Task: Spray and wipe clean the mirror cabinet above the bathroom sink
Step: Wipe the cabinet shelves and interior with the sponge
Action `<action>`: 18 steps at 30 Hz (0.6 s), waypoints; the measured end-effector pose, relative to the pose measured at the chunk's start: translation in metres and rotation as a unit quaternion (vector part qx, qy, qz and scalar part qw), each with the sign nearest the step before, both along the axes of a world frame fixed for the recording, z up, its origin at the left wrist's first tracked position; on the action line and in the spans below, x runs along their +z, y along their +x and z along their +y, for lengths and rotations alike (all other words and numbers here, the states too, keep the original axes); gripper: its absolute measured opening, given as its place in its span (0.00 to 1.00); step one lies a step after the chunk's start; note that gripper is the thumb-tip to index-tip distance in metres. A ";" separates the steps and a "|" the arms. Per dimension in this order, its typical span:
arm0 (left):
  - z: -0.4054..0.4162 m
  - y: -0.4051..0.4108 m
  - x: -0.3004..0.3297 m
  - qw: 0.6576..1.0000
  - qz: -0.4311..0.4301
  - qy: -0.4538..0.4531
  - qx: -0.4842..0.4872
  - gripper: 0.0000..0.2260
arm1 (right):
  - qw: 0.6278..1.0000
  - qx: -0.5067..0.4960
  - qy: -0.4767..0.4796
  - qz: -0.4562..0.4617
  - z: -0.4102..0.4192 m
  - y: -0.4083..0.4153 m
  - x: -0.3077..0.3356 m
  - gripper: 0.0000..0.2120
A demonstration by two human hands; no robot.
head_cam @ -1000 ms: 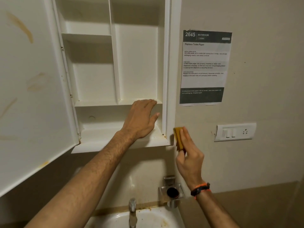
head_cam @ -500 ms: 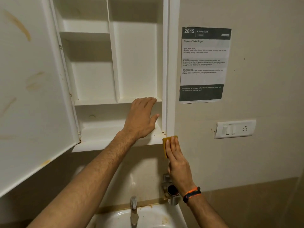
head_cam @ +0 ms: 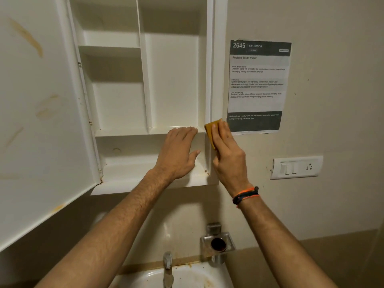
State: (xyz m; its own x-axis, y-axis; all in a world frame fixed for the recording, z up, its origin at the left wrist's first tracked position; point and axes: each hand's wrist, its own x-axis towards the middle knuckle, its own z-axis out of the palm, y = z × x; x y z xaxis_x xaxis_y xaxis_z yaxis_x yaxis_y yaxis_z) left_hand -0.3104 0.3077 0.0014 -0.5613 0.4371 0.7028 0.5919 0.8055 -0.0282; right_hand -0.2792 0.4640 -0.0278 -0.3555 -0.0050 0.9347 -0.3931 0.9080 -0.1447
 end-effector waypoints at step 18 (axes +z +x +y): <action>0.010 -0.011 0.082 0.996 -0.027 0.077 -0.034 0.30 | 0.989 0.013 -0.020 0.144 0.010 0.005 0.066 0.29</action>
State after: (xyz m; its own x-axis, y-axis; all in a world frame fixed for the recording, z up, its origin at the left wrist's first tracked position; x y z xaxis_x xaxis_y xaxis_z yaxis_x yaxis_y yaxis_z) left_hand -0.3211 0.3181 0.0835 -0.5732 0.3655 0.7334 0.6429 0.7555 0.1260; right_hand -0.2746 0.4736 0.0380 -0.0749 0.0282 0.9968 -0.4467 0.8928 -0.0588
